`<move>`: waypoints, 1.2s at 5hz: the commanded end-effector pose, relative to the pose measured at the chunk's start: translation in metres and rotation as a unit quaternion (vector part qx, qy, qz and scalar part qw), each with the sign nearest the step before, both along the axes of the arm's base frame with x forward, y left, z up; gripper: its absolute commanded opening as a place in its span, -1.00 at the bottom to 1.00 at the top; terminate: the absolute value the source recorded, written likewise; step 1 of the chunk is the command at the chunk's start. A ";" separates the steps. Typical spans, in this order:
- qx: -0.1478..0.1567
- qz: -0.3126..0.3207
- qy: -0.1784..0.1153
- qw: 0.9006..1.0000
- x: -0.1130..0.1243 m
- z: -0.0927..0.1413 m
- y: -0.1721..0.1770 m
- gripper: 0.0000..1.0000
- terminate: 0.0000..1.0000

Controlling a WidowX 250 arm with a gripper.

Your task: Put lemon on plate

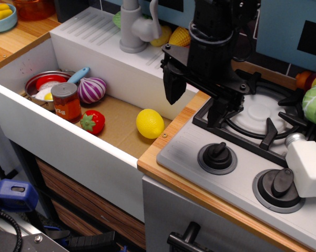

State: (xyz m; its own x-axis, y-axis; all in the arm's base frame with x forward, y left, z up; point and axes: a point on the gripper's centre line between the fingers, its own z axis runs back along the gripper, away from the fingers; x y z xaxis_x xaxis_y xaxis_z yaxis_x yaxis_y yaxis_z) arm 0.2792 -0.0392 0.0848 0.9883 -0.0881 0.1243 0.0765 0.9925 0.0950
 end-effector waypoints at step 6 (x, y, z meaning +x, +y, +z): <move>-0.110 0.272 -0.042 0.955 0.062 -0.047 0.085 1.00 -1.00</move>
